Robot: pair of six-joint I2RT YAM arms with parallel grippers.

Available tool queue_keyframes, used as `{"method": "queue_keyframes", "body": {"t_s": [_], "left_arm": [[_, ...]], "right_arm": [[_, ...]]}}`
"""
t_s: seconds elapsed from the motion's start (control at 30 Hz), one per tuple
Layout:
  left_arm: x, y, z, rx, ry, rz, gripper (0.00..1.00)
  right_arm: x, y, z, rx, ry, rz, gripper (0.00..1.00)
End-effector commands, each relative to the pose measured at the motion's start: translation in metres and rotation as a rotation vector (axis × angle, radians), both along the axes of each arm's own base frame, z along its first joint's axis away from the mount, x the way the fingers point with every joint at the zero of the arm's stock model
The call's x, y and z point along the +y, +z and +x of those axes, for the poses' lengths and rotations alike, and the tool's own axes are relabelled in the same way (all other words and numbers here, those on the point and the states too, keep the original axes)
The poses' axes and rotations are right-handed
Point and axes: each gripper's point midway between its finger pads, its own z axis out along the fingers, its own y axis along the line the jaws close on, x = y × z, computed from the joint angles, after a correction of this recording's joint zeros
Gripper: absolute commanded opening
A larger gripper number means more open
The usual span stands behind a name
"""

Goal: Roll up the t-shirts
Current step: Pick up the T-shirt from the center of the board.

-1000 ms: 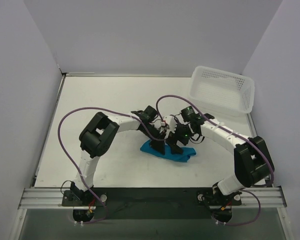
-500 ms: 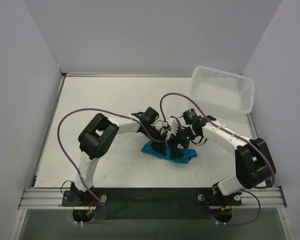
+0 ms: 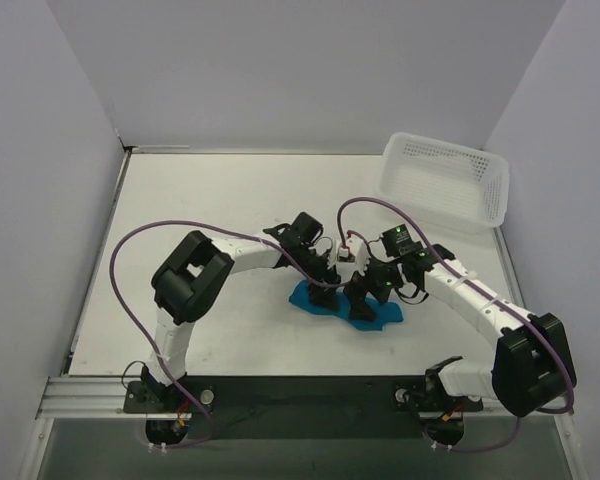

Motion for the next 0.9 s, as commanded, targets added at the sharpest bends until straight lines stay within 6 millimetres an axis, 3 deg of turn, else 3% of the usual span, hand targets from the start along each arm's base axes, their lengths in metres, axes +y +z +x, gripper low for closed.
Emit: {"method": "queue_keyframes", "body": {"t_s": [0.0, 0.1, 0.27, 0.3, 0.37, 0.47, 0.5, 0.63, 0.73, 0.87], "left_arm": [[0.013, 0.026, 0.002, -0.062, 0.003, 0.006, 0.97], [0.025, 0.041, -0.009, -0.062, -0.023, 0.012, 0.97], [0.051, 0.045, -0.031, -0.016, -0.031, 0.061, 0.97], [0.057, 0.055, -0.024, -0.020, 0.008, 0.044, 0.97], [0.072, 0.057, -0.020, 0.044, 0.102, 0.053, 0.97], [0.102, 0.077, 0.016, 0.079, 0.319, 0.033, 0.97], [0.122, 0.084, 0.034, 0.069, 0.414, 0.016, 0.97], [0.163, 0.099, 0.064, 0.073, 0.607, -0.021, 0.97], [0.189, 0.099, 0.076, 0.036, 0.672, 0.002, 0.97], [0.211, 0.101, 0.082, 0.028, 0.733, -0.006, 0.97]], "right_arm": [[-0.009, 0.003, 0.004, -0.012, -0.052, -0.025, 1.00], [-0.012, 0.012, 0.004, -0.054, -0.070, -0.018, 1.00], [-0.011, 0.013, -0.003, -0.088, -0.021, -0.017, 1.00], [-0.009, 0.011, -0.003, -0.088, -0.005, -0.021, 1.00], [-0.004, 0.007, 0.002, -0.085, 0.023, -0.038, 1.00], [0.004, 0.003, 0.017, -0.085, 0.050, -0.061, 1.00], [0.006, 0.000, 0.019, -0.082, 0.066, -0.069, 1.00], [0.013, -0.010, 0.025, -0.060, 0.128, -0.085, 1.00], [0.022, -0.012, 0.025, -0.076, 0.194, -0.085, 1.00], [0.029, -0.019, 0.015, -0.047, 0.276, -0.092, 1.00]]}}
